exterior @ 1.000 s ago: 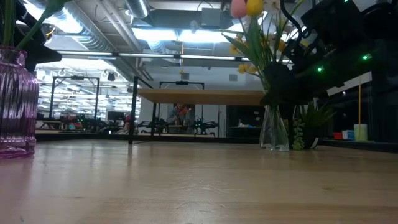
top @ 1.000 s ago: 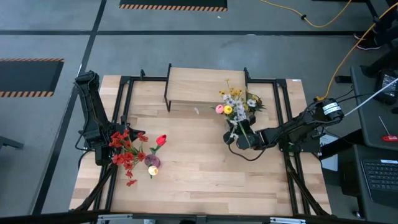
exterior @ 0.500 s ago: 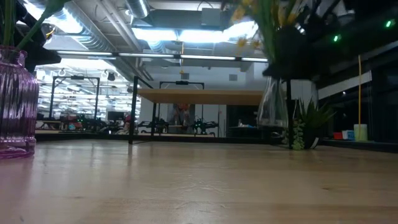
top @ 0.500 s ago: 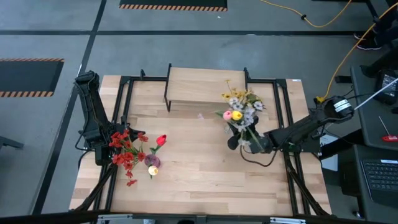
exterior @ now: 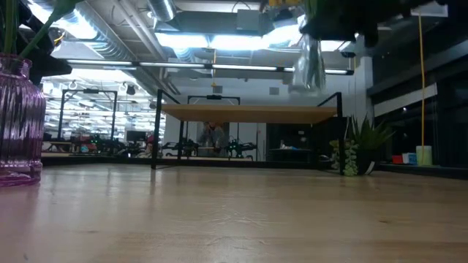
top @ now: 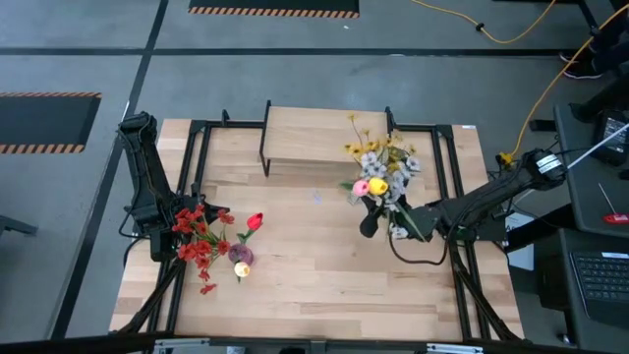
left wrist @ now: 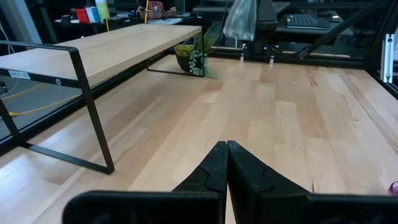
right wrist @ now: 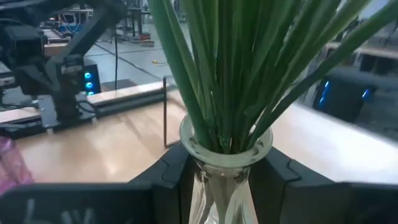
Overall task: Pick and place flowers into a vace then onto a shelf
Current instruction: Put the transparent vase with flowers on the shelf
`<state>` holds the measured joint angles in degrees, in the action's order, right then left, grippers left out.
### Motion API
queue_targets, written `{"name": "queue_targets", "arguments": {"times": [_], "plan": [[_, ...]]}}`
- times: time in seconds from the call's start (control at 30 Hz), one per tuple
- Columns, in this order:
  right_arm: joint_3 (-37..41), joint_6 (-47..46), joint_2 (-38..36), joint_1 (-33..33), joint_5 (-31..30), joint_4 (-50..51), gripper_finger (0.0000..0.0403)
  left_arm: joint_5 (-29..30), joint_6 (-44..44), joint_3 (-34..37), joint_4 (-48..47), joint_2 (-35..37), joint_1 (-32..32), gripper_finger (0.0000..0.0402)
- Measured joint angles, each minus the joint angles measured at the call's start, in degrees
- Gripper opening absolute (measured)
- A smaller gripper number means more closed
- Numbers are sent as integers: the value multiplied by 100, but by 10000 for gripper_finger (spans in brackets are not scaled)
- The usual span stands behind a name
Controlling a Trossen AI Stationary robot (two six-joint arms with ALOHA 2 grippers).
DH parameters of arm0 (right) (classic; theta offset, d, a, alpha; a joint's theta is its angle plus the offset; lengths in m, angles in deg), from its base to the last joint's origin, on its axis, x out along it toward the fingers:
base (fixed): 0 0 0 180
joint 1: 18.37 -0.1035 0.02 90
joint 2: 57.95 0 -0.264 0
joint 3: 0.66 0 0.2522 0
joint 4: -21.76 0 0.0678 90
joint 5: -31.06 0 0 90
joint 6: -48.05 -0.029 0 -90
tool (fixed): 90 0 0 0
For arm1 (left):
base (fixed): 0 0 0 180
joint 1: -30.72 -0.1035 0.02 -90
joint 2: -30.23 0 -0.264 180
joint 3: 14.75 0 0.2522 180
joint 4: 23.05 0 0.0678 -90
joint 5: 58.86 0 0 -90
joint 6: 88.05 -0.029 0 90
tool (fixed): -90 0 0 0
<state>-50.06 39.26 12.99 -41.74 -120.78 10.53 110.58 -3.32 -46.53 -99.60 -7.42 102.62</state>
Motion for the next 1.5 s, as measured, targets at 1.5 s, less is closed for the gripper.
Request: {"name": "queue_targets", "arguments": {"times": [1.5], "plan": [[-1597,-16,-31,3545,1844,2136,109,-4,0,0,1,0,1,3]]}}
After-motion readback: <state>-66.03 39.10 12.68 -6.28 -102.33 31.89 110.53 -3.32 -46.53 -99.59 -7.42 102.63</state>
